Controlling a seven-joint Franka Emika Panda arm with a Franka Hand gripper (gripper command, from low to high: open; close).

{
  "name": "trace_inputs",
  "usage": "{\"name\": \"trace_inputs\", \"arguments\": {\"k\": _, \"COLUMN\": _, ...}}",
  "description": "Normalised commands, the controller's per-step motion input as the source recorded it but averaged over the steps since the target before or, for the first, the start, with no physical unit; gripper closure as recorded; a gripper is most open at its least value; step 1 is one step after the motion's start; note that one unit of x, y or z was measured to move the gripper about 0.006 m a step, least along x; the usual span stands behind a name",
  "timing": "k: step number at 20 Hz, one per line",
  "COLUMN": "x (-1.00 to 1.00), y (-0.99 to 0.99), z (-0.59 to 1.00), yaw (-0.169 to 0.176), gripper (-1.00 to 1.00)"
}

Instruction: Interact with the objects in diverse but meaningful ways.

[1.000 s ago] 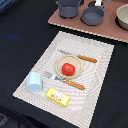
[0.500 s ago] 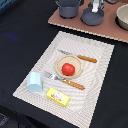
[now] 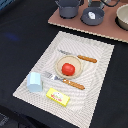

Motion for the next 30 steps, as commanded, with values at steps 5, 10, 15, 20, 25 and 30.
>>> {"name": "trace_inputs", "arguments": {"k": 5, "x": 0.10, "y": -0.21, "z": 0.95, "yaw": 0.000, "gripper": -1.00}}
{"name": "trace_inputs", "arguments": {"k": 10, "x": 0.36, "y": -0.88, "z": 0.41, "yaw": -0.002, "gripper": -1.00}}
{"name": "trace_inputs", "arguments": {"k": 15, "x": 0.39, "y": -0.93, "z": 0.13, "yaw": 0.000, "gripper": -1.00}}
{"name": "trace_inputs", "arguments": {"k": 20, "x": 0.36, "y": -0.87, "z": 0.00, "yaw": -0.019, "gripper": -1.00}}
{"name": "trace_inputs", "arguments": {"k": 25, "x": 0.31, "y": -0.68, "z": -0.12, "yaw": -0.109, "gripper": -1.00}}
{"name": "trace_inputs", "arguments": {"k": 30, "x": 0.21, "y": -0.62, "z": -0.21, "yaw": -0.161, "gripper": -1.00}}
